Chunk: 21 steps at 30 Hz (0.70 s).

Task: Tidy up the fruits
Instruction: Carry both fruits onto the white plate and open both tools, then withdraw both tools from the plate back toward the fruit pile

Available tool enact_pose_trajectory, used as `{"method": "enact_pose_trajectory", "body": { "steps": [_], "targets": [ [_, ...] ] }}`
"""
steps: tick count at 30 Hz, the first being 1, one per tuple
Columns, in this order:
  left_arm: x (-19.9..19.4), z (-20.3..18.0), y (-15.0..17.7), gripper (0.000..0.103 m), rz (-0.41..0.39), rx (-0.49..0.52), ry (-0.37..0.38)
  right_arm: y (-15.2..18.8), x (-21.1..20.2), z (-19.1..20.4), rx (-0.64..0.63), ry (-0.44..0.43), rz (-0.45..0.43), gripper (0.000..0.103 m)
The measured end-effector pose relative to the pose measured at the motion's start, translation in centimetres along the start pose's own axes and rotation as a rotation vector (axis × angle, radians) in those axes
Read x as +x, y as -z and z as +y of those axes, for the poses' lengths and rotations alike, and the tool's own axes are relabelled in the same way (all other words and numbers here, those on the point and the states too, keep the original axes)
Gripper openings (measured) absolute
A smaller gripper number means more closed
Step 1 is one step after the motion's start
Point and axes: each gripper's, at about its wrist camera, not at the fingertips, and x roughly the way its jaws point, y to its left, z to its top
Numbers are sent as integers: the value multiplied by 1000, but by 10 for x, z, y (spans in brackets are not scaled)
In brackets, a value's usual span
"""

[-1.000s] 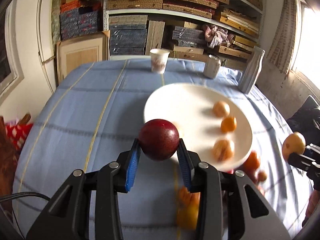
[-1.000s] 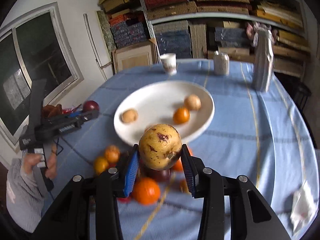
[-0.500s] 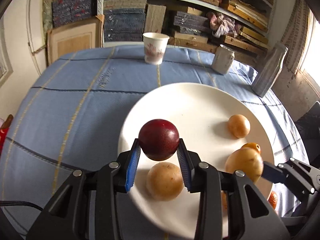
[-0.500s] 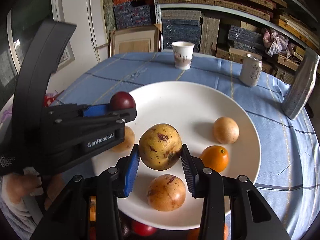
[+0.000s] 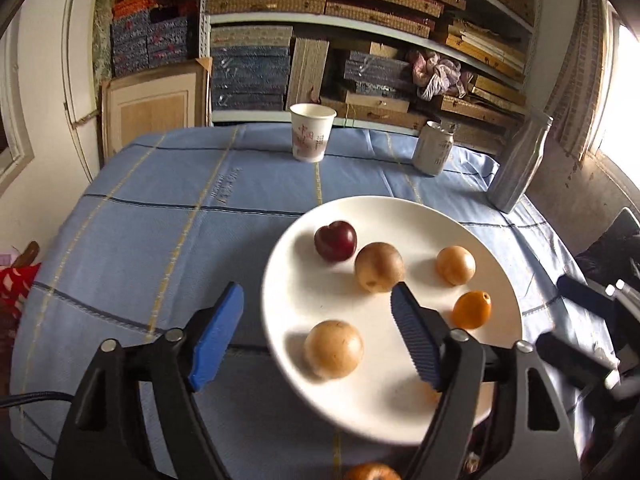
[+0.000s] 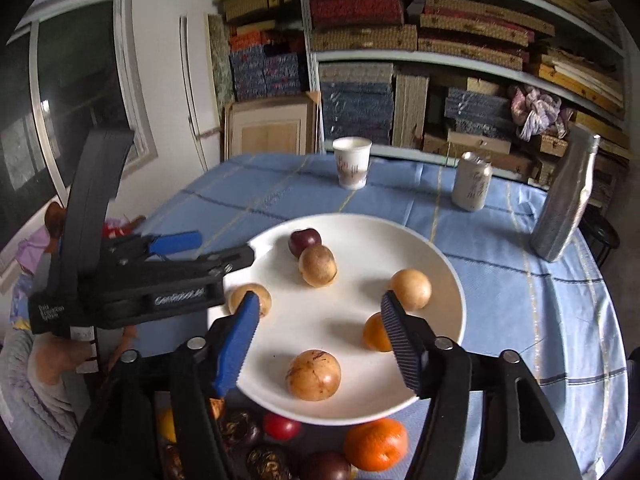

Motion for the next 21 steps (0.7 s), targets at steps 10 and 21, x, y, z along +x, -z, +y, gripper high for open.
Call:
{"method": "enact_pose_trajectory", "body": {
  "steps": [10,21],
  "targets": [
    [-43,5,60,85,12,36,-35,50,-36,-51,201,-2,-41,75],
    [-53,-19,112,90,60,145,-45,83,-57,-79,320,7,-71,85]
  ]
}}
